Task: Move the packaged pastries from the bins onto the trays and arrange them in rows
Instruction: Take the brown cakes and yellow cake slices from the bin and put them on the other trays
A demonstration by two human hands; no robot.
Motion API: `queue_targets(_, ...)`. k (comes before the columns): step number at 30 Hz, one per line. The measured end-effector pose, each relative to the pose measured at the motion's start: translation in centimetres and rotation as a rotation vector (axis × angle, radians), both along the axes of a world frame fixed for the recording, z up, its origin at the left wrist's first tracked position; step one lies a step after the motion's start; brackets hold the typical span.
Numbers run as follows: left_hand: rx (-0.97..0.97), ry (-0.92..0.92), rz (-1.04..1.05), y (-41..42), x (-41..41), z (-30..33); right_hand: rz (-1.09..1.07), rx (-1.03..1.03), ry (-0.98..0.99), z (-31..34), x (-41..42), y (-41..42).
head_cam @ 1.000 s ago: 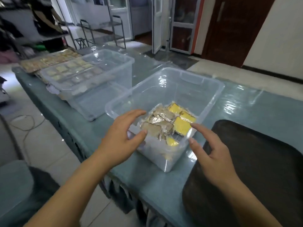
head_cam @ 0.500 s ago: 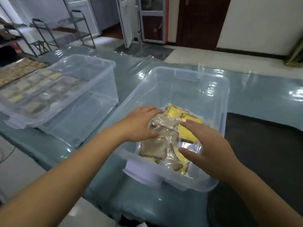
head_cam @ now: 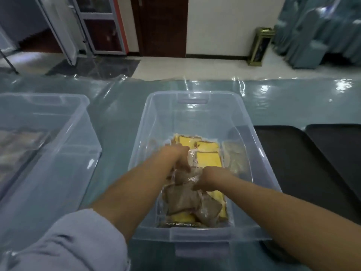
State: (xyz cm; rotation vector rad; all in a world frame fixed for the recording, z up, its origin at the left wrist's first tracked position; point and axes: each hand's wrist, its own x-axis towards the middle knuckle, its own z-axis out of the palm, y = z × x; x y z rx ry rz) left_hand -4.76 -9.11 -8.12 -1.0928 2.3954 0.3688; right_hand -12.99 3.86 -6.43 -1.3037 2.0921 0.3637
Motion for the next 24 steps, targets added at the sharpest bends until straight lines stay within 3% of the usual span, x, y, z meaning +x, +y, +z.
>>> queue_targets(4, 0.000, -0.050, 0.019, 0.0, 0.4, -3.7, -0.070, 0.142, -0.010, -7.1, -0.8, -1.2)
queue_targets(16, -0.152, -0.083, 0.024, 0.1, -1.3, -1.6, -0.090, 0.148, -0.114, -2.8, 1.6, -0.1)
queue_targets(24, 0.082, -0.020, 0.061, 0.0, -0.9, 2.9, -0.117, -0.265, -0.056, 4.4, 0.2, 2.6)
